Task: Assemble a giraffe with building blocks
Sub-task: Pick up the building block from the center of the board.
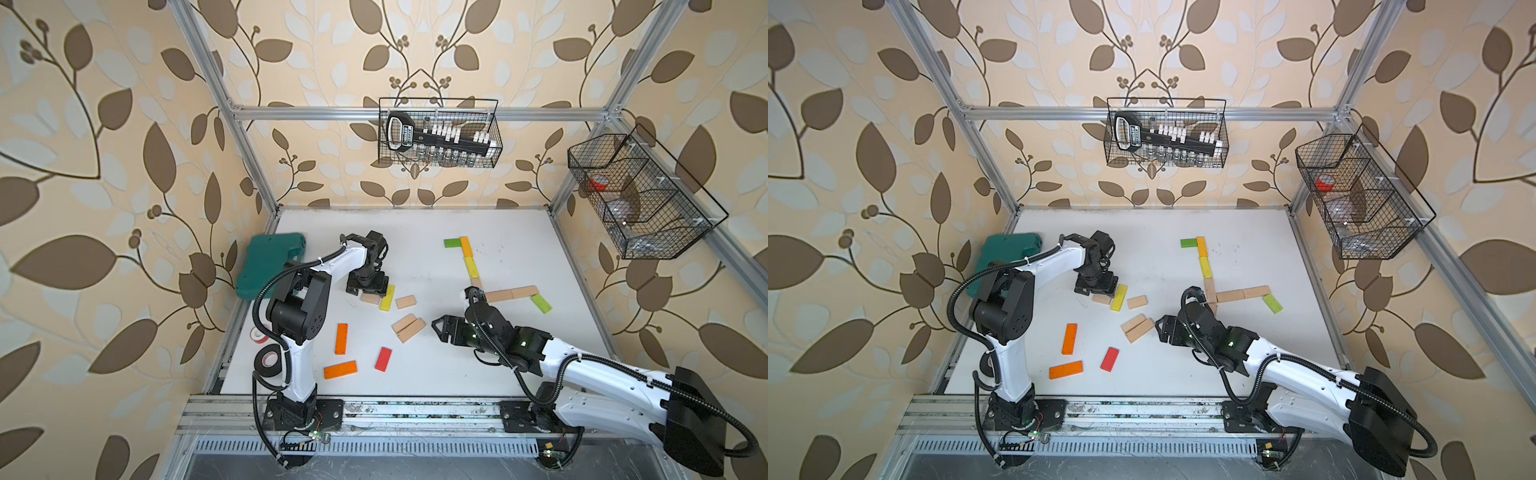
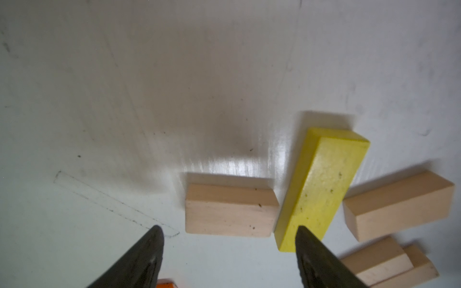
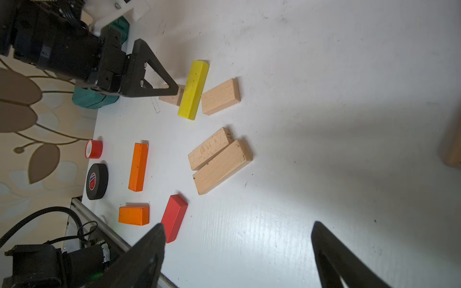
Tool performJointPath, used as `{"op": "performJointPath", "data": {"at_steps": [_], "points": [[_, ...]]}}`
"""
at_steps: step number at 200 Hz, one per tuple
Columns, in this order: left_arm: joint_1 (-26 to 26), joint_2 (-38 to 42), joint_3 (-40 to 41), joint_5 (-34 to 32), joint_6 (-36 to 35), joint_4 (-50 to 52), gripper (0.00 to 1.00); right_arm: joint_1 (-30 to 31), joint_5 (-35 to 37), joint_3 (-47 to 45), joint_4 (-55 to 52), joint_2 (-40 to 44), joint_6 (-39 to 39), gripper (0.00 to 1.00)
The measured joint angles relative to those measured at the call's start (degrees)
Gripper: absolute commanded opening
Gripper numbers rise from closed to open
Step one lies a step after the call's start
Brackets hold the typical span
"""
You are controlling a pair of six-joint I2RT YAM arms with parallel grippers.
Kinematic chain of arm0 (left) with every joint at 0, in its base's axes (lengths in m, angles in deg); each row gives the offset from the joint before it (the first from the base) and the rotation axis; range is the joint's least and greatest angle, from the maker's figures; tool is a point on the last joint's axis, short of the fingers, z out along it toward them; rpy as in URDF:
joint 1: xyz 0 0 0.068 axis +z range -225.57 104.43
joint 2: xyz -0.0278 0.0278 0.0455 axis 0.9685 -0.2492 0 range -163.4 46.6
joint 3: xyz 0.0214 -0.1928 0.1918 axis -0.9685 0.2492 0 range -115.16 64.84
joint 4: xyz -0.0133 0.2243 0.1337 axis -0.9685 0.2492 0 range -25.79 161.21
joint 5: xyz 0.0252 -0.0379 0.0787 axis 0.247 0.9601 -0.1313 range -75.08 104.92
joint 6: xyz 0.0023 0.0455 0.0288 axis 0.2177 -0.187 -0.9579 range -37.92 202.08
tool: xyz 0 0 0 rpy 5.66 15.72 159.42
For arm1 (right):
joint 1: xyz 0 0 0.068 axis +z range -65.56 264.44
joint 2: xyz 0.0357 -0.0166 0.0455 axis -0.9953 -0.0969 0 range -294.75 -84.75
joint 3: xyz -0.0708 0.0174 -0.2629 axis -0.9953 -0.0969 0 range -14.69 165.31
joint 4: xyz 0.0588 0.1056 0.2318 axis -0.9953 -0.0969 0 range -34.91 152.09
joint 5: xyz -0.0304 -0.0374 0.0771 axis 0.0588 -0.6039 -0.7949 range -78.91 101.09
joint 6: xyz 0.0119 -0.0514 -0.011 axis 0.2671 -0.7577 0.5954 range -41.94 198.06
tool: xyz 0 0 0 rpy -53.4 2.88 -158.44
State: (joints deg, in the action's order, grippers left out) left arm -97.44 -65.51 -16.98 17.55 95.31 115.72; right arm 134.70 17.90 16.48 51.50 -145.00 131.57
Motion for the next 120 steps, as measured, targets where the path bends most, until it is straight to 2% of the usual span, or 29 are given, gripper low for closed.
{"op": "performJointPath", "data": {"at_steps": [57, 88, 120], "points": [[0.22, -2.84, -0.15, 0.00, -0.81, 1.03, 0.77, 0.13, -0.87, 0.00, 0.96, -1.14, -0.61, 0.87], [0.22, -3.91, -0.42, -0.13, -0.83, 1.46, 0.68, 0.22, -0.96, 0.00, 1.16, -1.22, -1.29, 0.86], [0.22, -3.89, -0.61, -0.35, -0.90, 1.60, 0.52, 0.26, -1.09, -0.11, 1.38, -1.22, -1.53, 0.85]]}}
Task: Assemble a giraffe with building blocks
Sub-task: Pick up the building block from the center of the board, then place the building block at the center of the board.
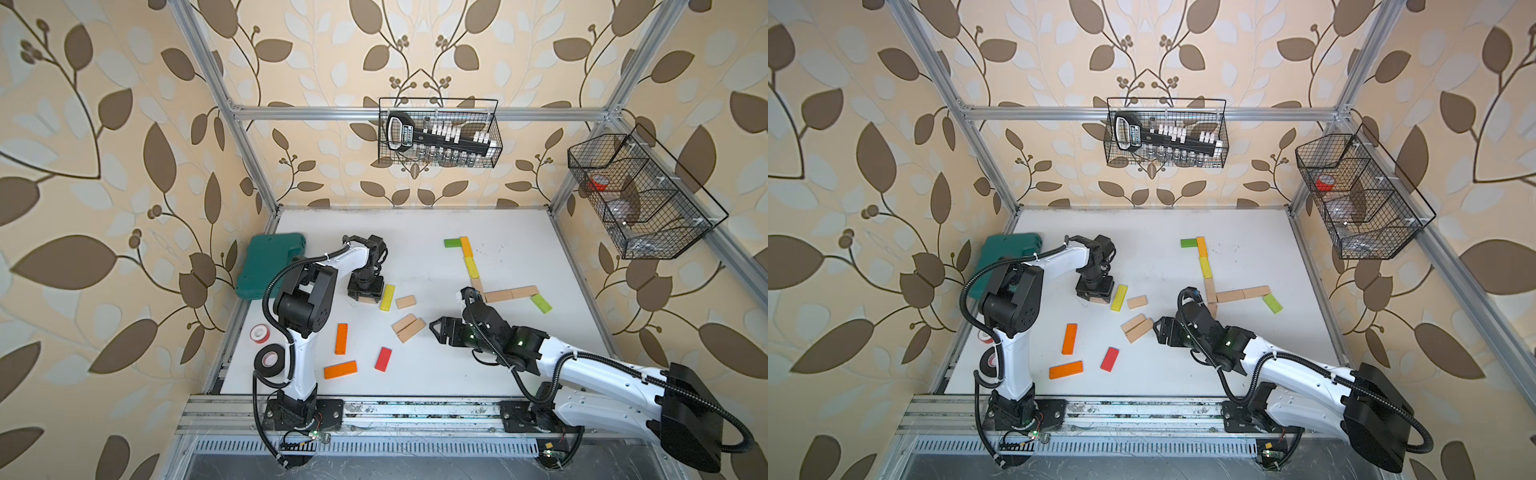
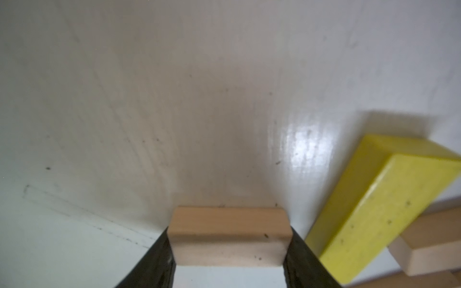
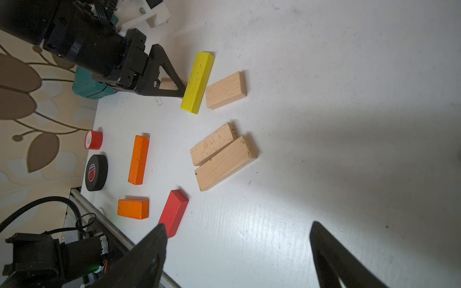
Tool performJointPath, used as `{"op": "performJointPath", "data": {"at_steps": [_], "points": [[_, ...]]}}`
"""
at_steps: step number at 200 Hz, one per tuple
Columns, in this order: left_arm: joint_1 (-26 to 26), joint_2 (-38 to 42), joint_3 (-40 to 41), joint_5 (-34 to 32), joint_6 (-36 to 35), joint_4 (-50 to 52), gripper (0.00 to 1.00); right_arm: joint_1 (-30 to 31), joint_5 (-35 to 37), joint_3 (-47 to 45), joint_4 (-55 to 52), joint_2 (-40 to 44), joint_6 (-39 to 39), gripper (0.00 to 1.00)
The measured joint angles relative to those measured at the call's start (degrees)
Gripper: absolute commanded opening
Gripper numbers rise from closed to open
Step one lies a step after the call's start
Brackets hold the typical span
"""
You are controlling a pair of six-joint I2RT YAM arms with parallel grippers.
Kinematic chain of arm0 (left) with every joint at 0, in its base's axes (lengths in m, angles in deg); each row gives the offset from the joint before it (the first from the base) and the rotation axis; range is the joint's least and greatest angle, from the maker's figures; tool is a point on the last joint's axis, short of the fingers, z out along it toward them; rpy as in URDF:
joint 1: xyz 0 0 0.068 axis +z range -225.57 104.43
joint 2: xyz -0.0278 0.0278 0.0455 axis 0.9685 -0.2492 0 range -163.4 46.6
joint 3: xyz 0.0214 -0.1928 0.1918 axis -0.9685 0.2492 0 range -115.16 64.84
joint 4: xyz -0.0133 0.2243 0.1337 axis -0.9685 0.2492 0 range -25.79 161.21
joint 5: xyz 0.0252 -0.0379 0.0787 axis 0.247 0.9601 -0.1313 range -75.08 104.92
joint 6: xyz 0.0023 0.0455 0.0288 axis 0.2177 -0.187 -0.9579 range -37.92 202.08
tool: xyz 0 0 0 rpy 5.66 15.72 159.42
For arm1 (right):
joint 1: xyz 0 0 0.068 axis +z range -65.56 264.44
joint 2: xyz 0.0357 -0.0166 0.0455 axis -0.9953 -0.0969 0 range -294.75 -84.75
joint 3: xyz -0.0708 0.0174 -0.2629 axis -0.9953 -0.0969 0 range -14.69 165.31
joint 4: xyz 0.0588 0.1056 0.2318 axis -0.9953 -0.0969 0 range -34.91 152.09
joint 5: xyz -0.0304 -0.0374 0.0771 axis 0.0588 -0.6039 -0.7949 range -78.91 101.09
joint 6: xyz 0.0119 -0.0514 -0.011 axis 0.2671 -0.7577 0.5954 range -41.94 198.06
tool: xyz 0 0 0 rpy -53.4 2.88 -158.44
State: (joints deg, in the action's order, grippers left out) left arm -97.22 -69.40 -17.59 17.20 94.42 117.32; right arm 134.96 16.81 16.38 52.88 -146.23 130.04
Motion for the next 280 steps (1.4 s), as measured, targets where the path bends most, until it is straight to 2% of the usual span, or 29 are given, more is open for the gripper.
{"op": "performJointPath", "data": {"at_steps": [53, 114, 182, 280], "points": [[0.00, 0.00, -2.32, -2.56, 1.20, 3.30, 0.46, 0.00, -0.04, -0.11, 0.00, 0.00, -0.55, 0.84], [0.00, -1.18, -20.83, -4.83, 1.70, 8.35, 0.44, 0.15, -0.90, -0.11, 0.52, -0.59, -2.16, 0.84], [2.27, -18.18, -43.52, -4.70, 1.75, 12.92, 0.44, 0.37, -1.20, 1.53, 0.44, -1.60, -4.24, 0.84], [4.39, -32.00, -57.46, -4.11, 2.40, 14.56, 0.44, 0.37, -1.22, 2.03, 1.05, -6.03, -5.73, 0.84]]}}
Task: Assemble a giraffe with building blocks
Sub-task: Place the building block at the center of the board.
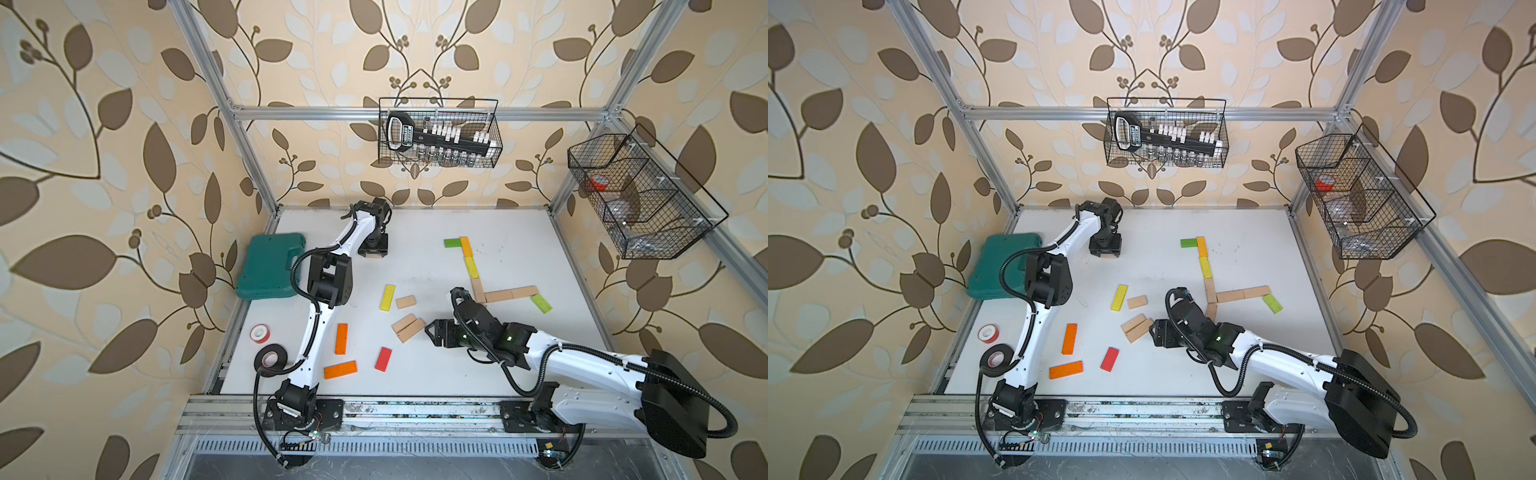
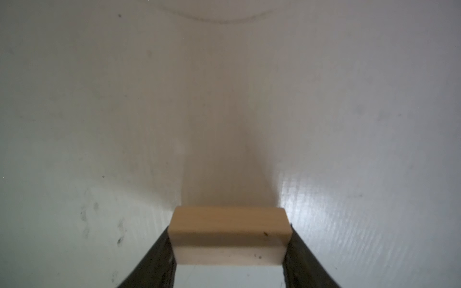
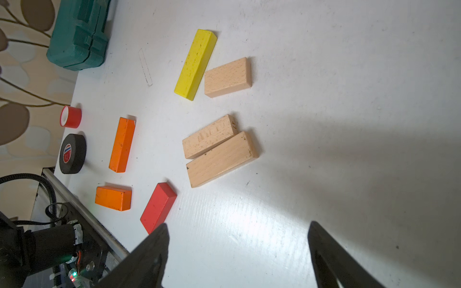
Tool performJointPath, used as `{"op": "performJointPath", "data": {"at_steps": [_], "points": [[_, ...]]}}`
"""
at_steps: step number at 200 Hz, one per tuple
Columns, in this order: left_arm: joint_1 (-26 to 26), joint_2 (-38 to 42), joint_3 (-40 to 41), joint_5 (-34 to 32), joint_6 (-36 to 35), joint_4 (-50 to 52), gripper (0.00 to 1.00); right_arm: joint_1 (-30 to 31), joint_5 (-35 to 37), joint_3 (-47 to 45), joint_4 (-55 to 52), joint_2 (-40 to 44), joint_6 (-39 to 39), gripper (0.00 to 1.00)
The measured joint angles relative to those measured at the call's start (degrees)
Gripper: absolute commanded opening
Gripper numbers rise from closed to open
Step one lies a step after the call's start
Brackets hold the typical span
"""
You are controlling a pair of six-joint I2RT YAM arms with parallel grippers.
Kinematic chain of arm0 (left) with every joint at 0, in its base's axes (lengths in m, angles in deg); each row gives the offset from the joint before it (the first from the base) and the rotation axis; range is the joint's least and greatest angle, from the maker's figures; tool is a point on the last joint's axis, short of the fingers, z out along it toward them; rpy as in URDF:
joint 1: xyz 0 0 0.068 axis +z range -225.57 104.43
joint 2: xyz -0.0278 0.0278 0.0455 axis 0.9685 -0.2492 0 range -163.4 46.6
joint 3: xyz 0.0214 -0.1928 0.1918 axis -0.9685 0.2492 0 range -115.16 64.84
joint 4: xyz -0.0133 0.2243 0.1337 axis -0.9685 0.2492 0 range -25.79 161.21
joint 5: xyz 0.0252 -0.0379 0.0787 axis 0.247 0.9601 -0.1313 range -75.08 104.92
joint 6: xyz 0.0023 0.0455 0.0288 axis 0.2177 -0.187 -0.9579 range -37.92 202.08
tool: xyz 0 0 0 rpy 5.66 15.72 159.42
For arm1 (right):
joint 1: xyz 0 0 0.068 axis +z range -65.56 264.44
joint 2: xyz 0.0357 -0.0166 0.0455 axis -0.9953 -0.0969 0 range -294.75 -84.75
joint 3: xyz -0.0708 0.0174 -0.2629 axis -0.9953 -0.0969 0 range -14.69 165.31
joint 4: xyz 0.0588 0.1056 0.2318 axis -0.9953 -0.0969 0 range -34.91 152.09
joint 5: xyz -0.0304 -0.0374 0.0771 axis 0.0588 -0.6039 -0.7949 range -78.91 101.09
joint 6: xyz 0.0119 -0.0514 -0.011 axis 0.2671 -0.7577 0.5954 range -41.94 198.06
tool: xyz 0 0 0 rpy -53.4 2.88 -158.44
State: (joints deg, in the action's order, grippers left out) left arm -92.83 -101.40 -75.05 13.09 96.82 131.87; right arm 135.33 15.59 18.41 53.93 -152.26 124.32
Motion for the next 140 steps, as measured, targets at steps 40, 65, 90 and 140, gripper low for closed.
{"op": "performJointPath", "data": {"at_steps": [40, 65, 90, 140], "points": [[0.00, -3.65, -5.42, 0.83, 0.17, -0.42, 0.48, 0.00, 0.02, 0.00, 0.28, -0.07, -0.46, 0.84], [0.00, -4.44, -6.88, 1.49, 0.20, -0.68, 0.55, 0.00, 0.00, 0.00, 0.28, -0.39, -0.72, 0.84], [0.00, -4.46, -6.93, 2.05, 0.15, -1.14, 0.69, 0.00, 0.02, 0.00, 0.31, -1.29, -0.81, 0.85], [0.00, -4.52, -6.93, 2.89, 0.33, -1.46, 0.88, 0.00, -0.02, 0.98, 0.17, -3.13, -0.92, 0.85]]}}
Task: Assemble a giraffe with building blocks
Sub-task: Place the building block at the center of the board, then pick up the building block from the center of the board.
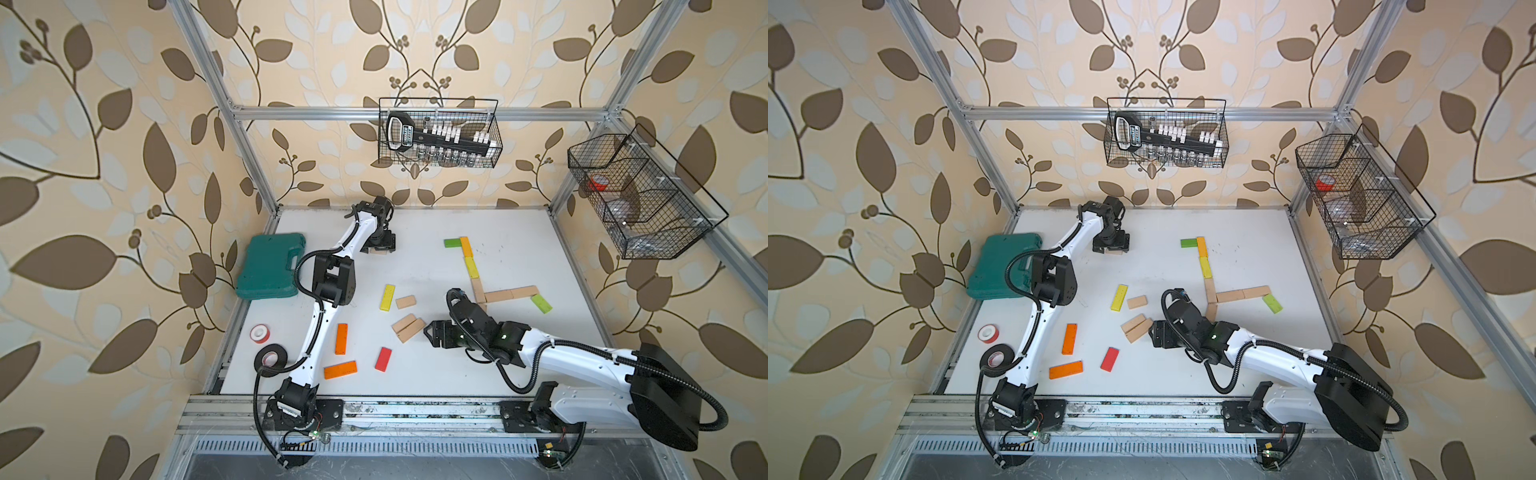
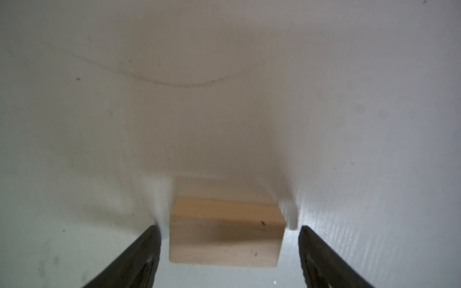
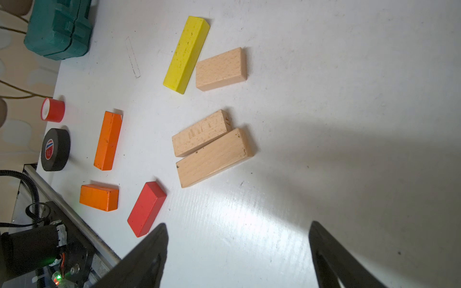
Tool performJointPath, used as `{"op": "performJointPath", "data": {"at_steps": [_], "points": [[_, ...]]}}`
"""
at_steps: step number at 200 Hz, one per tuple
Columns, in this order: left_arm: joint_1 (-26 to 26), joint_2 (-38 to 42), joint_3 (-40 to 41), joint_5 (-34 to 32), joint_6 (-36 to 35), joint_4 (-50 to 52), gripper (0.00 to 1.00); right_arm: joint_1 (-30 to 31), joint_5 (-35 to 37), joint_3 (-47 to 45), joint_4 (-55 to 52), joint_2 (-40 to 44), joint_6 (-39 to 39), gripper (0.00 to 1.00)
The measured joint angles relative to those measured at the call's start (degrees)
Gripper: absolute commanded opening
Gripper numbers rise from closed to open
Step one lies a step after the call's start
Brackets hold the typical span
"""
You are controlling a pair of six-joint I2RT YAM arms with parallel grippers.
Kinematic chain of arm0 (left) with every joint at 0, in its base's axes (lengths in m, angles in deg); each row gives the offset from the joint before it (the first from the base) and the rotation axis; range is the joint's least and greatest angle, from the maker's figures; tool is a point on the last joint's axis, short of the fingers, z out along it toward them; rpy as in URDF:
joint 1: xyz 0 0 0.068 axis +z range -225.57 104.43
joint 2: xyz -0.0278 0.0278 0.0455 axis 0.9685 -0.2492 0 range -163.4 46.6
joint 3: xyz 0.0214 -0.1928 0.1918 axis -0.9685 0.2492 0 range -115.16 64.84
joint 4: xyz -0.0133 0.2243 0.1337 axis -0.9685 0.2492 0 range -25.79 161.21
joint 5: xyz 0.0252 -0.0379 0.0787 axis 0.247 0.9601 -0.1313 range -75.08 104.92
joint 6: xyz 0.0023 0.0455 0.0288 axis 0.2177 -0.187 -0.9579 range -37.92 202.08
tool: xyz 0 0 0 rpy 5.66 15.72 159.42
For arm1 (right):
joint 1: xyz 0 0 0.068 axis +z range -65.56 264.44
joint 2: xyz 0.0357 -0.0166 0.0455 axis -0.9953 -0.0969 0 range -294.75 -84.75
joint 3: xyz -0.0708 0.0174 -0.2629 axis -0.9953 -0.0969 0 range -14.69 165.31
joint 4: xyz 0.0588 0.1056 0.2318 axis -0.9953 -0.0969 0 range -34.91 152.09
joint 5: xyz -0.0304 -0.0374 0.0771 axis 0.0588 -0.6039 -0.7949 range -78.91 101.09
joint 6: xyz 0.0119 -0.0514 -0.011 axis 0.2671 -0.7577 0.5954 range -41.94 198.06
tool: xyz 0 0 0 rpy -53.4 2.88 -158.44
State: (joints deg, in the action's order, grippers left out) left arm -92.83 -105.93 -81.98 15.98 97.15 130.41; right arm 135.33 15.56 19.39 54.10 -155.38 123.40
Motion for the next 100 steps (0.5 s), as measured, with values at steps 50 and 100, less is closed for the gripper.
{"op": "performJointPath", "data": {"at_steps": [50, 100], "points": [[0.00, 9.86, 8.50, 0.07, 0.20, -2.12, 0.88, 0.17, 0.85, 2.80, -1.18, 0.83, -0.02, 0.82], [-0.26, 45.24, 37.07, 0.44, 0.55, -9.31, 0.85, 5.18, 7.56, 2.82, -1.18, 3.80, -1.57, 0.80]]}}
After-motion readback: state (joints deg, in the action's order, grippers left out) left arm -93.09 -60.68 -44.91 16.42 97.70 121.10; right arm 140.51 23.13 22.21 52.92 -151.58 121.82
